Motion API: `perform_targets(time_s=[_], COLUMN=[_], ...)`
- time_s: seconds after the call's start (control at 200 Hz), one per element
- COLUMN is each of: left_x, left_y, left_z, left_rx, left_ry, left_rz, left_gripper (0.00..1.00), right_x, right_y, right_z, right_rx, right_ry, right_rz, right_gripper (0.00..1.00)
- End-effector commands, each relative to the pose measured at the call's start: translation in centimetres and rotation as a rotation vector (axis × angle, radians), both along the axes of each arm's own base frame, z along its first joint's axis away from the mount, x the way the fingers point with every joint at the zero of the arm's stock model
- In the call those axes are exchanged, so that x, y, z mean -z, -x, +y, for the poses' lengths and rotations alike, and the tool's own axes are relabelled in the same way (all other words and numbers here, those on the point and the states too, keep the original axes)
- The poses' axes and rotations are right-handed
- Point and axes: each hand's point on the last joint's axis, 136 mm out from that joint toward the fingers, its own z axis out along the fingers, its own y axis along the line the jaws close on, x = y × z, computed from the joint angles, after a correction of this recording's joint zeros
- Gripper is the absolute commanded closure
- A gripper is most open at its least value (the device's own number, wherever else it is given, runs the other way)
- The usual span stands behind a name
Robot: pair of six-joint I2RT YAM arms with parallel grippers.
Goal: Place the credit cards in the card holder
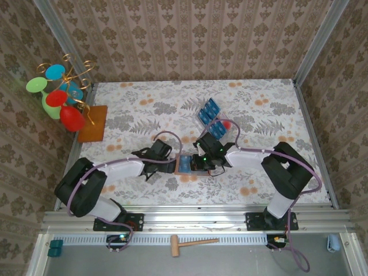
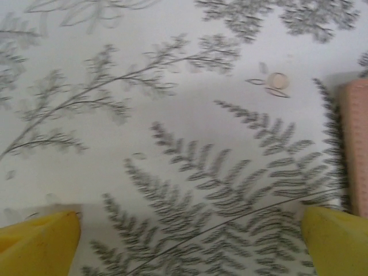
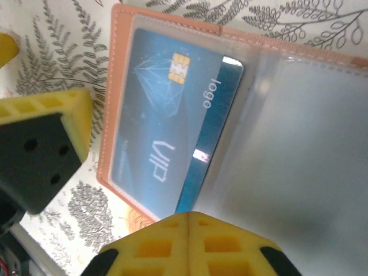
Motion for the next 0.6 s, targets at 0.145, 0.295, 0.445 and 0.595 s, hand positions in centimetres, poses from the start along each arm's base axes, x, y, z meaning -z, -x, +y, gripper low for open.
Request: perform_targets(time_s=[0.145,0.295,0.445,0.595], left_x=[-2.7,-4.3,-5.6,-6.2], left_y=[-0.4,-0.8,-1.0,-0.6], left_z=[1.8,0.4,-1.2,-2.9], left_rx=[-0.049,-0.014,0.033,0.091], left_ry=[0.025,0.087,0.154,0.190], left_rz=[-0.038,-0.064,-0.080,-0.094], left_gripper=[0.00,0.00,0.00,0.00], right_x=[-3.9,-4.0,-3.8,-3.9], right_y=[-1.9,-2.6,-3.0,-3.1], right_z=[-2.6,-5.4,-7.1,-6.5], right_rx=[0.031,0.097,0.167,0.172], right_ry=[0.062,0.140,0.128,0.076], right_rz=[-0.083,-0.088,-0.047,-0.038], right_gripper=[0.64,0.62,0.62,0.60])
